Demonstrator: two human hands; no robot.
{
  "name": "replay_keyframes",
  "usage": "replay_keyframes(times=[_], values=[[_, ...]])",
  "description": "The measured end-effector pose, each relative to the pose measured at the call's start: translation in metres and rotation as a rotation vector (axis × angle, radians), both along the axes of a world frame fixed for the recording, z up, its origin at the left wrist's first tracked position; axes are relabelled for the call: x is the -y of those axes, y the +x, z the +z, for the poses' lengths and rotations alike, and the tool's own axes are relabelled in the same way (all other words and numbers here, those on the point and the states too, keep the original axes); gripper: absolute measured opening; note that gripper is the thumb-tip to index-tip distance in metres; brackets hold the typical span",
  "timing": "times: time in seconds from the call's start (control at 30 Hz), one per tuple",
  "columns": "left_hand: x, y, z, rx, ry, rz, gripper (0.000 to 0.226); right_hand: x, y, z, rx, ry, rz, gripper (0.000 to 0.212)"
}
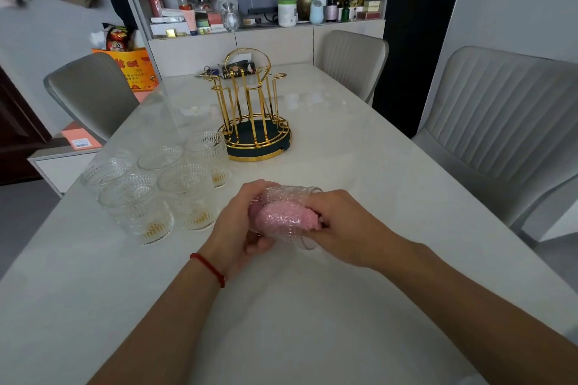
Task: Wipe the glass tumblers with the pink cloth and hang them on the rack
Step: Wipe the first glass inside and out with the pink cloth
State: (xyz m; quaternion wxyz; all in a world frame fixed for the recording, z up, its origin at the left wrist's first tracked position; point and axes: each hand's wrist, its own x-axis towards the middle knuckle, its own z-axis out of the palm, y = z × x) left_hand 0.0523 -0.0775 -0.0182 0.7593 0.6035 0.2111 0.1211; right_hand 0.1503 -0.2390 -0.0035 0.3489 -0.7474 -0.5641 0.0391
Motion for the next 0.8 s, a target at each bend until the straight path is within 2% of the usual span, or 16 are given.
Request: replay_keyframes(times=[0.03, 0.1, 0.17, 0.2, 0.27, 0.37, 0.4, 0.43, 0.47, 0.5, 0.57, 0.63, 0.67, 0.7, 0.73, 0.8], values=[[0.000, 0.000, 0.001, 0.021, -0.030, 0.002, 0.035, 0.002, 0.002, -0.001, 0.051, -0.019, -0.009, 0.009], [0.001, -0.001, 0.006, 0.068, -0.109, -0.025, 0.031, 0.004, 0.000, -0.003, 0.073, -0.004, -0.010, 0.029], [0.005, -0.001, 0.008, 0.085, -0.105, 0.011, 0.029, 0.002, -0.011, -0.006, -0.005, 0.108, -0.016, 0.038], [0.007, 0.000, 0.009, 0.073, -0.042, 0.057, 0.028, -0.001, -0.018, -0.007, -0.105, 0.145, -0.044, 0.034], [0.011, -0.001, 0.009, 0.088, 0.138, 0.155, 0.028, -0.007, -0.024, -0.009, -0.465, 0.193, -0.138, 0.014], [0.003, -0.004, 0.004, 0.282, 0.403, 0.221, 0.033, -0.011, -0.027, 0.000, -1.116, 0.159, -0.124, 0.022], [-0.001, -0.004, 0.003, 0.340, 0.442, 0.196, 0.035, -0.012, -0.029, 0.004, -1.215, 0.148, -0.099, 0.024], [-0.004, -0.006, 0.002, 0.366, 0.431, 0.150, 0.037, -0.012, -0.031, 0.005, -1.212, 0.151, -0.090, 0.024], [-0.007, -0.007, 0.001, 0.358, 0.368, 0.089, 0.040, -0.012, -0.030, 0.003, -1.097, 0.170, -0.105, 0.019], [-0.010, -0.006, 0.003, 0.317, 0.260, 0.020, 0.043, -0.010, -0.028, 0.002, -0.896, 0.207, -0.117, 0.012], [-0.010, -0.009, 0.009, 0.145, 0.016, -0.108, 0.053, -0.007, -0.015, -0.005, -0.386, 0.198, -0.072, 0.024], [-0.010, -0.009, 0.010, -0.058, -0.004, -0.138, 0.059, -0.006, -0.001, -0.011, 0.210, 0.013, 0.051, 0.021], [-0.005, -0.009, 0.011, -0.100, 0.036, -0.095, 0.053, -0.007, 0.004, -0.016, 0.435, -0.066, 0.073, 0.021], [0.001, -0.007, 0.012, -0.100, 0.080, -0.021, 0.044, -0.009, 0.010, -0.023, 0.543, -0.099, 0.075, 0.021], [0.007, -0.005, 0.012, -0.081, 0.117, 0.065, 0.037, -0.009, 0.008, -0.025, 0.520, -0.080, 0.071, 0.020], [0.015, -0.004, 0.014, 0.022, 0.216, 0.177, 0.031, -0.009, -0.001, -0.029, 0.172, 0.079, 0.002, 0.014]])
